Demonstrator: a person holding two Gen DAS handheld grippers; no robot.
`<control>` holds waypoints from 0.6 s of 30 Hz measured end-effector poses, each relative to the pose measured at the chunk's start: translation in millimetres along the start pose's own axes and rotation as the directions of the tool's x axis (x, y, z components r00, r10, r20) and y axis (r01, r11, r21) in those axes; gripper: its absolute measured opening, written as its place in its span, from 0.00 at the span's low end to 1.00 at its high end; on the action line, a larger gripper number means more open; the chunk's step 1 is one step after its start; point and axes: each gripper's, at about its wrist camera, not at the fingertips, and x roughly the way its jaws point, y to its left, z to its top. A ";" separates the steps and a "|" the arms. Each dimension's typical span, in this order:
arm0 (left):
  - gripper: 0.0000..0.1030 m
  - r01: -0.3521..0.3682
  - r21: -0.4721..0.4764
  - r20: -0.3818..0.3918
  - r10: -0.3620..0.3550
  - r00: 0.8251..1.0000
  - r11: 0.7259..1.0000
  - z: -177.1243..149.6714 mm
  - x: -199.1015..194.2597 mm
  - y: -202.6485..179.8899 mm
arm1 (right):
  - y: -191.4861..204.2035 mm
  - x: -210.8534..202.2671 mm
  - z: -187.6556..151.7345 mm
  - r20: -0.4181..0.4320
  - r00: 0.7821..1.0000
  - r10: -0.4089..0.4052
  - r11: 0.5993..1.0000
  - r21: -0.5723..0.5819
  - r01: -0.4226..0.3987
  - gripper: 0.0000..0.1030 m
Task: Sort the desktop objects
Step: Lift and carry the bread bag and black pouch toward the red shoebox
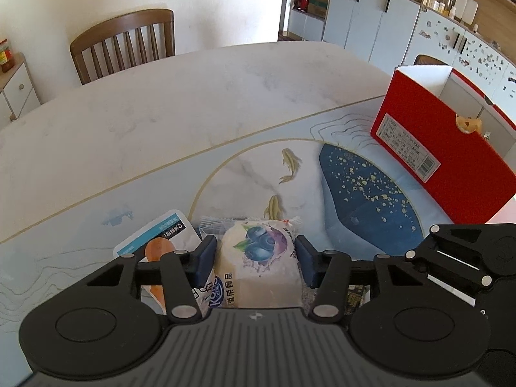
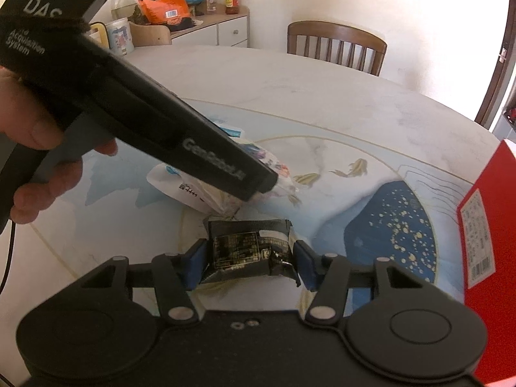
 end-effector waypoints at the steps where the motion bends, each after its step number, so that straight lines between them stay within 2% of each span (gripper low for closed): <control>1: 0.50 0.000 -0.002 0.004 0.000 1.000 1.000 0.4 -1.7 0.0 | -0.4 -3.2 -0.9 0.003 1.000 -0.003 1.000 0.004 0.003 0.55; 18: 0.50 0.003 0.010 0.045 -0.003 0.999 1.000 2.2 -25.7 -12.4 | -8.9 -35.8 -4.4 0.037 0.998 -0.059 0.998 0.039 0.058 0.54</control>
